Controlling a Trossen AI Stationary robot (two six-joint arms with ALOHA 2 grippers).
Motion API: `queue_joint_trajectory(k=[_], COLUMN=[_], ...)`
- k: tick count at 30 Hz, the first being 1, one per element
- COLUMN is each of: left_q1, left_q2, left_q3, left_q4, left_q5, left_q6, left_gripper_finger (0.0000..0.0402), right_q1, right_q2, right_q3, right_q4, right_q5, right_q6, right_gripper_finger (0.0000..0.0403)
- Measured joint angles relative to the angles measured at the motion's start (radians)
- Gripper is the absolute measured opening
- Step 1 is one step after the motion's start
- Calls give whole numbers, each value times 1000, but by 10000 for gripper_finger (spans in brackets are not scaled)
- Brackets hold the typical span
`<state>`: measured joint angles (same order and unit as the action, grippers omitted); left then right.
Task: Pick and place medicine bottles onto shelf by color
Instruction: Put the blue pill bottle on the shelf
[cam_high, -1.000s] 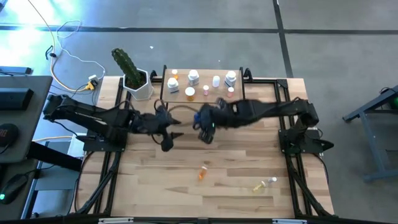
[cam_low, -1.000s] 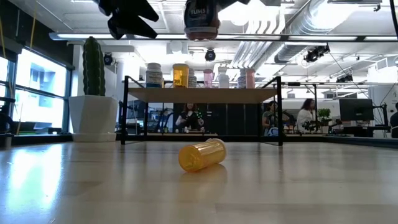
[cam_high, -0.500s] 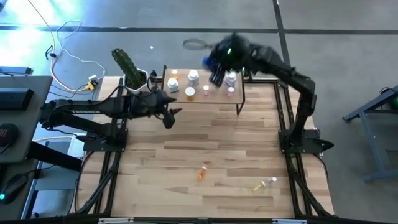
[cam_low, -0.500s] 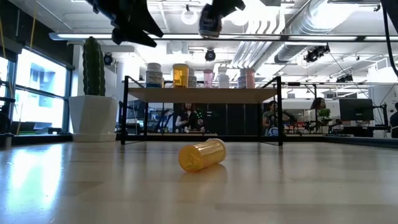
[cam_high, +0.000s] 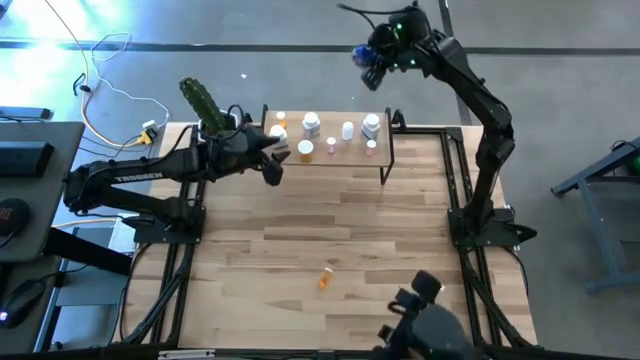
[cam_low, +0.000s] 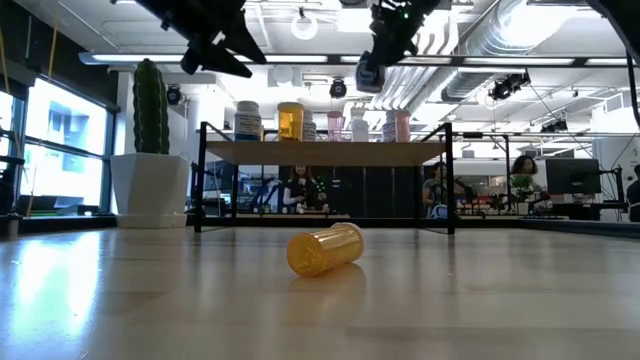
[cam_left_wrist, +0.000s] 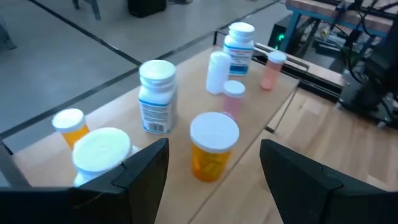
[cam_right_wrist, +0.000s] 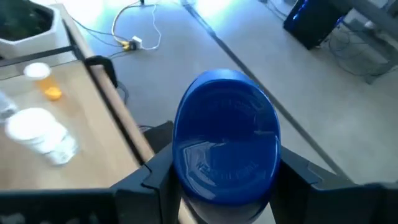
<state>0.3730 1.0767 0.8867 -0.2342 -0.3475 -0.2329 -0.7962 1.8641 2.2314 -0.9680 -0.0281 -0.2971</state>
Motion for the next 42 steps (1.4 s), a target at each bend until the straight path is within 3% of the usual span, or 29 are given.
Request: queue_joint_trajectory(k=[7,13,21,29,42], left_q1=[22,24,24,23,23], left_q2=[0,0,0,0,0], left_q3=[0,0,0,0,0], left_q4=[0,0,0,-1,-1], left_q5=[0,-4,-4,-4,-4], left_q6=[-3,-1,0,-2,0], left_gripper_finger=[241,241,241,241,241], right_q1=[-10,32,54,62,72], right_q2=[45,114,183,219,236], right_q3=[0,0,-2,-2,-2], right_q4=[42,-40,-148,-217,-302], right_q5=[-70,-190,-191,-259,-264], right_q6=[-34,-71,-155,-152,-153], right_gripper_finger=[165,165,165,165,165])
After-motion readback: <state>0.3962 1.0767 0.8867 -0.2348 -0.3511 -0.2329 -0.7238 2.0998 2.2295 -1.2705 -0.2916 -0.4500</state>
